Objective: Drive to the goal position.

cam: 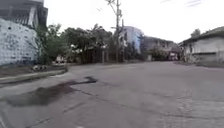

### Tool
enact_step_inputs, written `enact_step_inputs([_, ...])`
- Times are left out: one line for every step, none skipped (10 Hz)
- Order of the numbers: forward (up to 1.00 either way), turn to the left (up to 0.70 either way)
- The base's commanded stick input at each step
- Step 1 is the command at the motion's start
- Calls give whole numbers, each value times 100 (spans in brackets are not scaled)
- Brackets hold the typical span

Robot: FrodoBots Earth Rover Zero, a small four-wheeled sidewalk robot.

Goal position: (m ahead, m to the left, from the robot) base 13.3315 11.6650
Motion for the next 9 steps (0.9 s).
enact_step_inputs([100,0])
enact_step_inputs([100,0])
enact_step_inputs([100,0])
enact_step_inputs([100,0])
enact_step_inputs([100,0])
enact_step_inputs([100,0])
enact_step_inputs([100,0])
enact_step_inputs([100,0])
enact_step_inputs([100,0])
